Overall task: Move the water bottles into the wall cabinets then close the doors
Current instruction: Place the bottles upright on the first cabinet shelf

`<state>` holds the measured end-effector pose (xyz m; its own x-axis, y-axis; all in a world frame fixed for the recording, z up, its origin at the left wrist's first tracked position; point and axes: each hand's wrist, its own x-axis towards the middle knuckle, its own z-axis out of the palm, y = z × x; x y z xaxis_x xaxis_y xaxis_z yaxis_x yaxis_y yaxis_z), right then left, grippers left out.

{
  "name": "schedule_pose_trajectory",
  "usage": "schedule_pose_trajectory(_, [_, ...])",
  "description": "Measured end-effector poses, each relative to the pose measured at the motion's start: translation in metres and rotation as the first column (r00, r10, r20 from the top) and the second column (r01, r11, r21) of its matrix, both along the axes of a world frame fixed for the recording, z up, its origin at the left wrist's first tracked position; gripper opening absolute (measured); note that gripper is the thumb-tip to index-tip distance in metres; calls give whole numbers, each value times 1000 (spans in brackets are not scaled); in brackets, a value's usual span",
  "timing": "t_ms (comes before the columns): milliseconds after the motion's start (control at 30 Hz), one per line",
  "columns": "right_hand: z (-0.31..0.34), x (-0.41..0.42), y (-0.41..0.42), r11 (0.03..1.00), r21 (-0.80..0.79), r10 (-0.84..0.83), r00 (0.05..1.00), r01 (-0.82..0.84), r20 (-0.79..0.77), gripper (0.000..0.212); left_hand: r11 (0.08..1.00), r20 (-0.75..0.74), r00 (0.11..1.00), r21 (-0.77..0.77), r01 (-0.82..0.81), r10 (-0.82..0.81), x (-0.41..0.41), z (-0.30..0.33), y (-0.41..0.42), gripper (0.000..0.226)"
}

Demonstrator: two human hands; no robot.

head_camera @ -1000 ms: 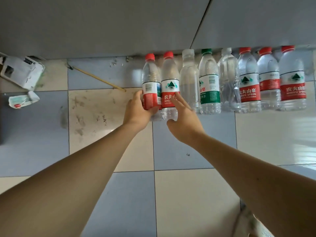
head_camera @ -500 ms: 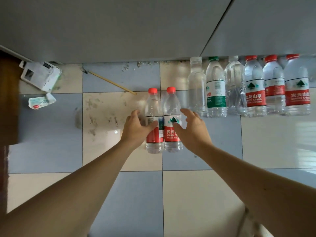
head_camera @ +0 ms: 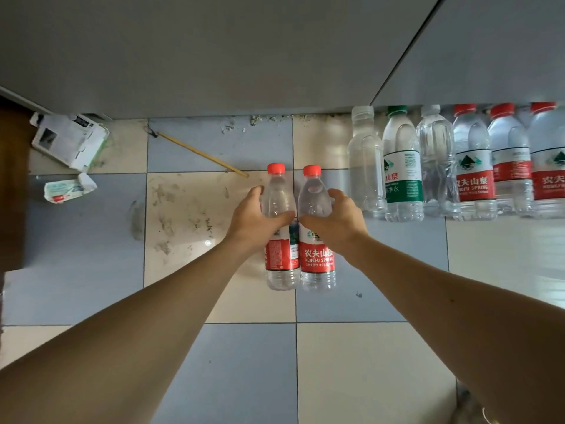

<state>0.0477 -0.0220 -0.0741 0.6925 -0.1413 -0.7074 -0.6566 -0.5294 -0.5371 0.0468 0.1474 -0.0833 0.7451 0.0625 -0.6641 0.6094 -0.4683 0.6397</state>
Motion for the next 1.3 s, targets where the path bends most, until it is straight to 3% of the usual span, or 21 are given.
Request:
schedule_pose_trajectory(200, [37, 3, -7, 999, 44, -37, 992, 32, 117, 77, 1000, 176, 984, -14, 24, -21, 8, 33, 6, 76])
schedule_pose_trajectory(400, [73, 7, -16, 1000, 2, -14, 947, 14, 322, 70, 997, 381, 922, 27, 67, -72, 12, 71, 6, 62])
schedule_pose_trajectory(567, [77, -3, -15, 998, -42, 52, 924, -40, 379, 66, 994, 492, 864, 85, 72, -105, -11, 72, 11, 67])
schedule_pose_trajectory(733, [66, -24, -14, 997, -11, 71, 916, -72, 395, 67, 994, 489, 868, 99, 39, -83, -27, 67, 12, 71])
schedule_pose_trajectory(867, [53, -34, -21, 999, 41, -12, 953, 0, 304, 72, 998, 447, 894, 48, -40, 15, -28, 60, 7, 65])
schedule_pose_trajectory(1067, [19, -40, -16, 996, 80, -53, 971, 35, 234, 86, 985, 293, 941, -62, -160, 171, -36, 27, 2, 69])
schedule_pose_trajectory(1300, [6, -27, -7, 953, 237, -238, 949, 187, 208, 59, 950, 254, 919, -165, -265, 301, -33, 14, -10, 60])
